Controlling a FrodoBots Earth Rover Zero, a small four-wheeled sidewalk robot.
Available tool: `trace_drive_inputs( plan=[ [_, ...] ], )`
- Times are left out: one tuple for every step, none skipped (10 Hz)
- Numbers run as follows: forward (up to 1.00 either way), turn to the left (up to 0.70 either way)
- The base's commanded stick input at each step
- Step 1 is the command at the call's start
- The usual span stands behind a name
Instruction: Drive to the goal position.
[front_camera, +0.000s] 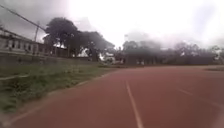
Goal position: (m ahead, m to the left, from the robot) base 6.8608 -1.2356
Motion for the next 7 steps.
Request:
trace_drive_inputs(
  plan=[
    [0.70, -0.23],
    [0.70, -0.34],
    [0.70, -0.34],
    [0.70, -0.34],
    [0.70, -0.34],
    [0.70, -0.34],
    [0.70, -0.34]
  ],
)
